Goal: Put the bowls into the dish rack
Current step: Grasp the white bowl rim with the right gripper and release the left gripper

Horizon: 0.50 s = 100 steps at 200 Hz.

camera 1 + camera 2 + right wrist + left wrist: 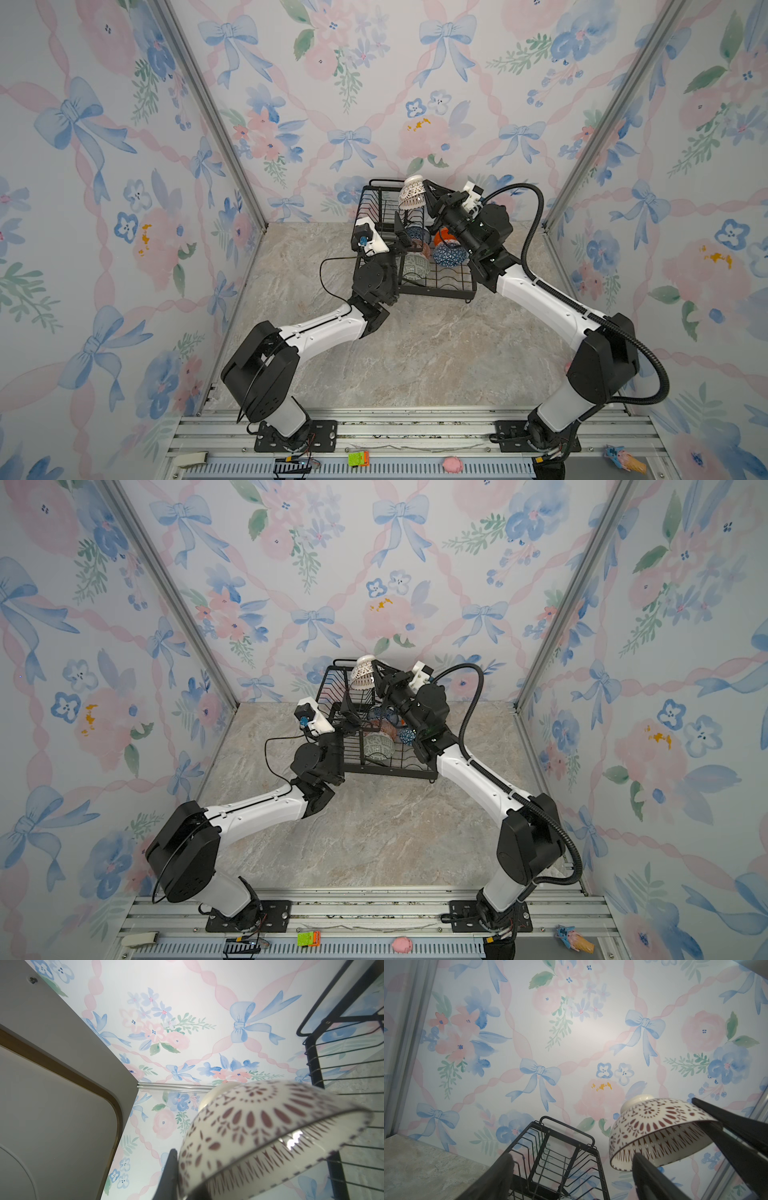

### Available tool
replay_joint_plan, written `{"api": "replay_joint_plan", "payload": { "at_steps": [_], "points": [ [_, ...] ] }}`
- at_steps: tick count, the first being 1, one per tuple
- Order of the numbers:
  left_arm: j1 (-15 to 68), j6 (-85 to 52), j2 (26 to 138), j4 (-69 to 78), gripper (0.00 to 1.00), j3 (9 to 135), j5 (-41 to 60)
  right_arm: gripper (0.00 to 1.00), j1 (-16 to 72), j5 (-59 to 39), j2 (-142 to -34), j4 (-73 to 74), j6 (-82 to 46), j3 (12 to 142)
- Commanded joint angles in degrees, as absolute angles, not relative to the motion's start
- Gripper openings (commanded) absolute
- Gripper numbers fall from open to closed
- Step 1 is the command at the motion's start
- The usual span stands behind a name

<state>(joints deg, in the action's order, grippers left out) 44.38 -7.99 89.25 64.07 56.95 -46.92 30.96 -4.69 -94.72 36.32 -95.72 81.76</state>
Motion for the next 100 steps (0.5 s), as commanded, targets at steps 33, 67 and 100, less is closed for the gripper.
{"api": "replay_joint_plan", "payload": {
  "at_steps": [33, 67, 100],
  "points": [
    [45.77, -10.38, 82.62, 56.92, 0.98, 53.8, -47.09, 0.0, 25.97, -4.68, -86.69, 42.23, -90.61, 73.97],
    [45.79, -11.13, 79.01, 50.57, 0.98, 53.43, -39.84, 0.0, 22.49, -4.93, -82.03, 41.93, -88.45, 65.04],
    [45.96, -13.02, 77.83, 43.84, 0.98, 54.39, -33.41, 0.0, 18.72, -5.56, -79.02, 42.48, -88.36, 56.82]
  ]
}}
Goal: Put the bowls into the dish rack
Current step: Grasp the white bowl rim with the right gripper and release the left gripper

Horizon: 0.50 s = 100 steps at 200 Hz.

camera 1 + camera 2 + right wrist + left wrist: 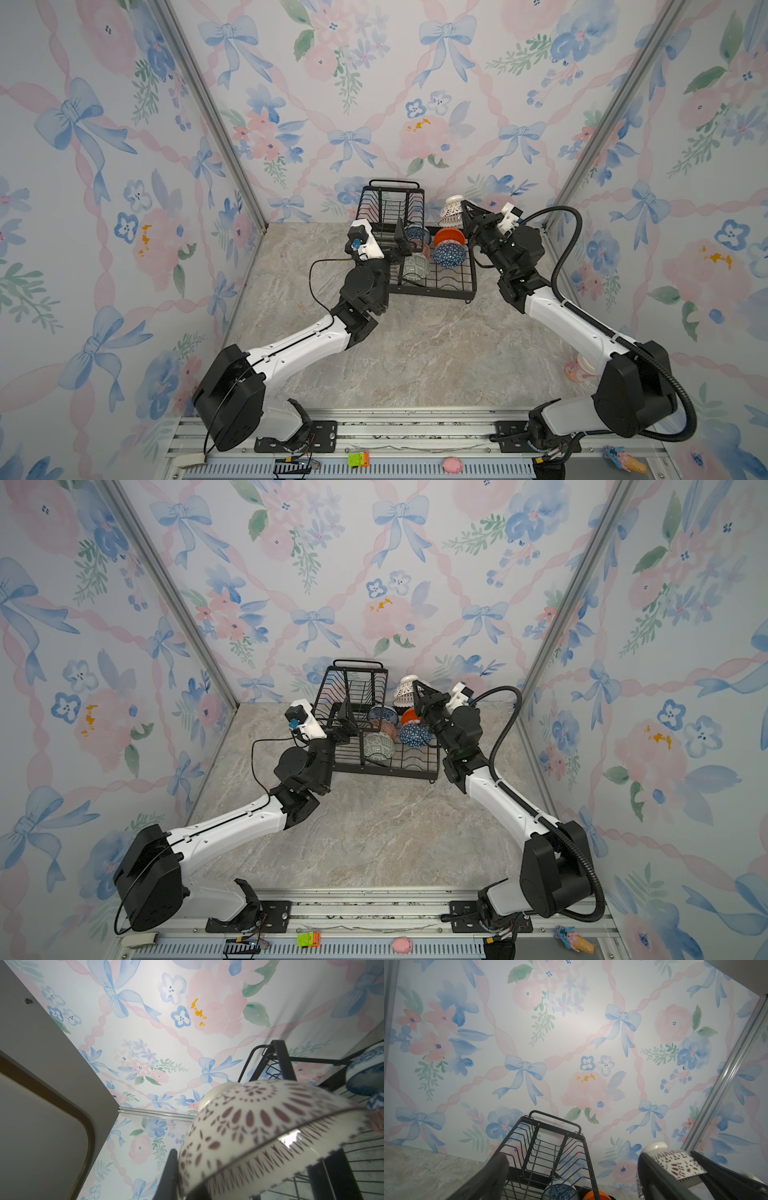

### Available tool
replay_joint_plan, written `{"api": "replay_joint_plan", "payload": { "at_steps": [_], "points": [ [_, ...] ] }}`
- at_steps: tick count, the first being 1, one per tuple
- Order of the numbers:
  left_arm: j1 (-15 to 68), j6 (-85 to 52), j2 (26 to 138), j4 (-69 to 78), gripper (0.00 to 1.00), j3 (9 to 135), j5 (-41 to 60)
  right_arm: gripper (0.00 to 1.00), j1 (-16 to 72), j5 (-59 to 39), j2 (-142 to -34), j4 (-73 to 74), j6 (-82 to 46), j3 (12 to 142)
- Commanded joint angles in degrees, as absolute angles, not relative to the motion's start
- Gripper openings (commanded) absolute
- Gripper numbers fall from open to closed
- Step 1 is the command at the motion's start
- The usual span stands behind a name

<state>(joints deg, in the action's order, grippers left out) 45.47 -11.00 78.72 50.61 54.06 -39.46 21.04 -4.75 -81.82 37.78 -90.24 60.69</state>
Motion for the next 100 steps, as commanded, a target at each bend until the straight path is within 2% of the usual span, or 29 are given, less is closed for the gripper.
{"api": "replay_joint_plan", "payload": {
  "at_steps": [1, 100],
  "points": [
    [46.01, -13.06, 77.85, 43.67, 0.98, 54.4, -33.27, 0.0, 18.68, -5.55, -78.97, 42.51, -88.3, 56.58],
    [47.9, -16.59, 78.31, 38.46, 0.98, 51.62, -28.4, 0.0, 13.61, -7.56, -81.99, 45.39, -86.5, 45.23]
  ]
}}
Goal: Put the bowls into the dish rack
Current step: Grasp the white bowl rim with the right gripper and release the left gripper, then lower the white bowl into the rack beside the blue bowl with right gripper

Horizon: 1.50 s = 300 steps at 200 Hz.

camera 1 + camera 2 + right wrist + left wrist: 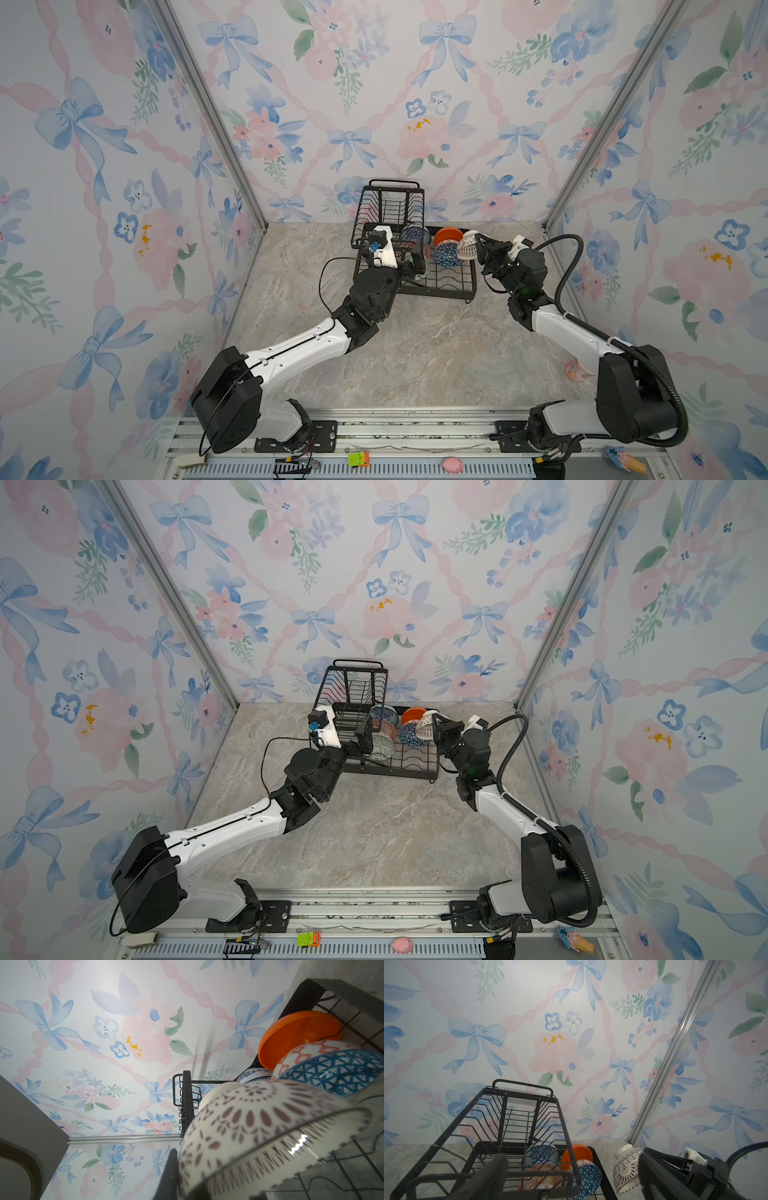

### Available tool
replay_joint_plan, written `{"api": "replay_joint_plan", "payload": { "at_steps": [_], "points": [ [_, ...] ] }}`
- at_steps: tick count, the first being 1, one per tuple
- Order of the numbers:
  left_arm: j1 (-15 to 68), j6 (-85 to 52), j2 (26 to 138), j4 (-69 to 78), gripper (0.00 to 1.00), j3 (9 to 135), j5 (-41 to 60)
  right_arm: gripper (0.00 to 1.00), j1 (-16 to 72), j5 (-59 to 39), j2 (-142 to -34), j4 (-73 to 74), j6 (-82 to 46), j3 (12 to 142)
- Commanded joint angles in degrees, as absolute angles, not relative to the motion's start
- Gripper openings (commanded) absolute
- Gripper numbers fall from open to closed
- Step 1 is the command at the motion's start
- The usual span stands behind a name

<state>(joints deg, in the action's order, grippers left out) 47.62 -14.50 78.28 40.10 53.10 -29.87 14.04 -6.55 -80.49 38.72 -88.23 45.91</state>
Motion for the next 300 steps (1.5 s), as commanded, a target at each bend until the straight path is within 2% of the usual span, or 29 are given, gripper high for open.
{"api": "replay_joint_plan", "payload": {
  "at_steps": [1, 129, 231, 300],
  "points": [
    [47.9, -16.64, 78.31, 38.43, 0.98, 51.61, -28.39, 0.0, 13.57, -7.56, -82.13, 45.46, -86.49, 45.2],
    [48.38, -22.35, 80.75, 38.5, 0.98, 48.43, -26.9, 0.0, 16.72, -8.08, -100.33, 58.1, -88.74, 45.56],
    [48.39, -21.27, 82.12, 38.45, 0.98, 48.75, -27.86, 0.0, 19.34, -6.2, -104.79, 53.19, -84.55, 50.75],
    [48.34, -20.26, 80.72, 38.5, 0.98, 47.57, -29.07, 0.0, 20.25, -4.79, -107.93, 55.44, -81.99, 52.32]
  ]
}}
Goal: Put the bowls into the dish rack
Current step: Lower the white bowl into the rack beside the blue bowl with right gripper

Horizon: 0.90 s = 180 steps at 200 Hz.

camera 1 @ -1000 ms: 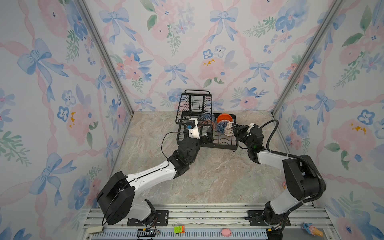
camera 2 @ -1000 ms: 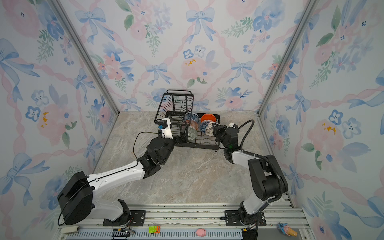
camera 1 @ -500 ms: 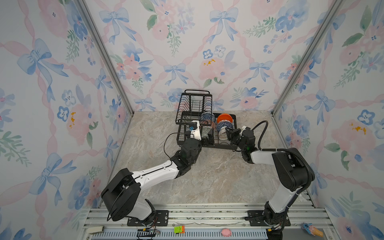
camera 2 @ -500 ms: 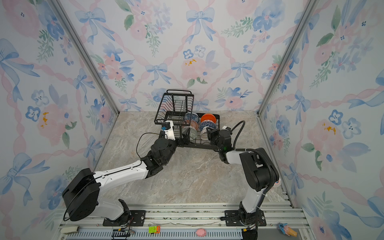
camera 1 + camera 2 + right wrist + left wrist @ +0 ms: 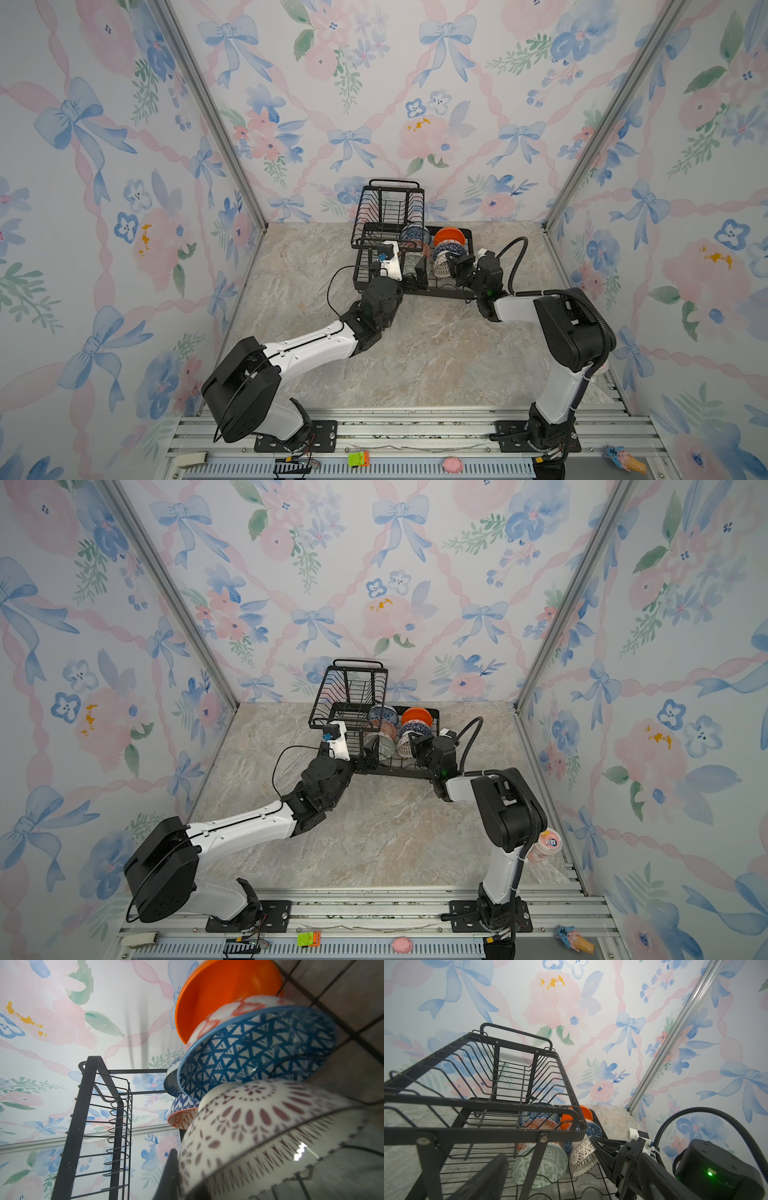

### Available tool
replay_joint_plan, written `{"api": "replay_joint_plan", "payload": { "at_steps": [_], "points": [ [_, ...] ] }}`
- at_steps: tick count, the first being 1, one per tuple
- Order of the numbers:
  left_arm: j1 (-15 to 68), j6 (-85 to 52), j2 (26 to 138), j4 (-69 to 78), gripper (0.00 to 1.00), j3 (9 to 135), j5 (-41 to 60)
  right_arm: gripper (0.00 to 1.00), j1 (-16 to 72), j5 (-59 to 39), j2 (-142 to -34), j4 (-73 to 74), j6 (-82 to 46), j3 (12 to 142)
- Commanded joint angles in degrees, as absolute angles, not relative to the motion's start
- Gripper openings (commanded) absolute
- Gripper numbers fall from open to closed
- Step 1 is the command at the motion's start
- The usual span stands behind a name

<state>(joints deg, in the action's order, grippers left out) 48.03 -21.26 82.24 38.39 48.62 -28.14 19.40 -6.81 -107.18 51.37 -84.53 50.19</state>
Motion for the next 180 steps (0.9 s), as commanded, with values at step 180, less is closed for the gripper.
{"api": "replay_joint_plan", "payload": {
  "at_steps": [180],
  "points": [
    [48.42, -21.7, 79.27, 38.1, 0.98, 46.11, -29.11, 0.08, 22.4, -1.43, -109.0, 54.95, -84.27, 47.63]
  ]
}}
